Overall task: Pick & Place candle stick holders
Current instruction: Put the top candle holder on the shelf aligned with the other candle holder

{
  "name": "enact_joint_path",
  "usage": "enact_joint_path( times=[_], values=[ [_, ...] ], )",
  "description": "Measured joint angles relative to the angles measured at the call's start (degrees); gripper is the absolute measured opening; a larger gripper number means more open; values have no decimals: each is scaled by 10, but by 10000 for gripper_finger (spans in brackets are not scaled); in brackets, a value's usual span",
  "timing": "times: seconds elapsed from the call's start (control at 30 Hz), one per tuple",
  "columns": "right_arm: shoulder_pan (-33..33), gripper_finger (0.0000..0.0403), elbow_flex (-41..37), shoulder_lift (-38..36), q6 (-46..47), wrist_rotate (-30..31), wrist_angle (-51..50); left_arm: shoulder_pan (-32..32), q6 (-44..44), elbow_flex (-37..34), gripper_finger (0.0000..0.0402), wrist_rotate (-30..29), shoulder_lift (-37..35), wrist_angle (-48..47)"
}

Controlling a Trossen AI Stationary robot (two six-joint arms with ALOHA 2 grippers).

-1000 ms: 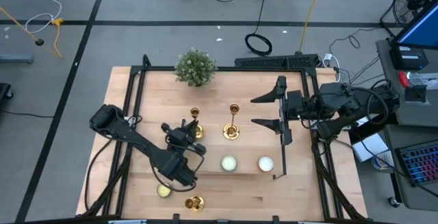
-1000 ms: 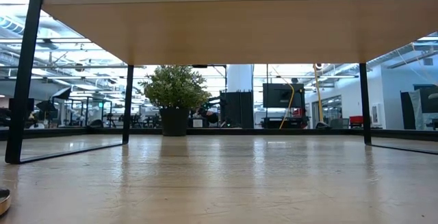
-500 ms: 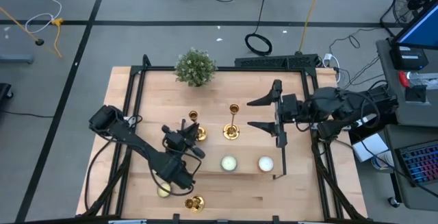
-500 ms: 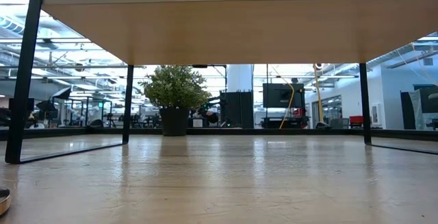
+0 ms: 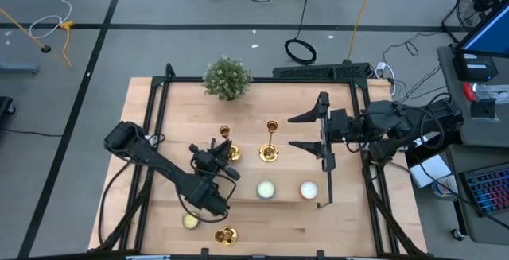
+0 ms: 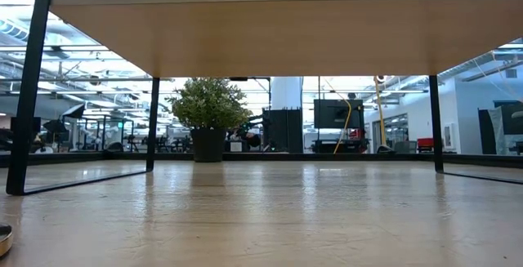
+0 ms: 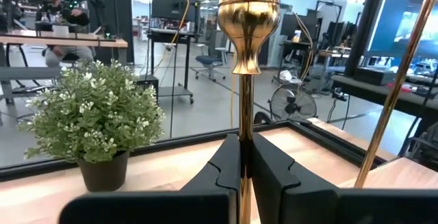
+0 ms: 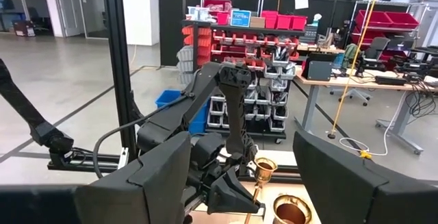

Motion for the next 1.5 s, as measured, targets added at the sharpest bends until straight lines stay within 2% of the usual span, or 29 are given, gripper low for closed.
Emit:
enact_joint_path(
  times=[0.37,0.7,1.23,1.5],
  values=[
    [0,258,0,0,-5,0,0,13,4,0,15,6,0,12],
    [0,258,0,0,-11,0,-1,25,63,0,15,18,0,55],
    [0,258,0,0,-16,0,-1,26,94,0,15,35,0,79],
    [0,258,0,0,-16,0,-1,28,91,0,78,54,0,79]
  ],
)
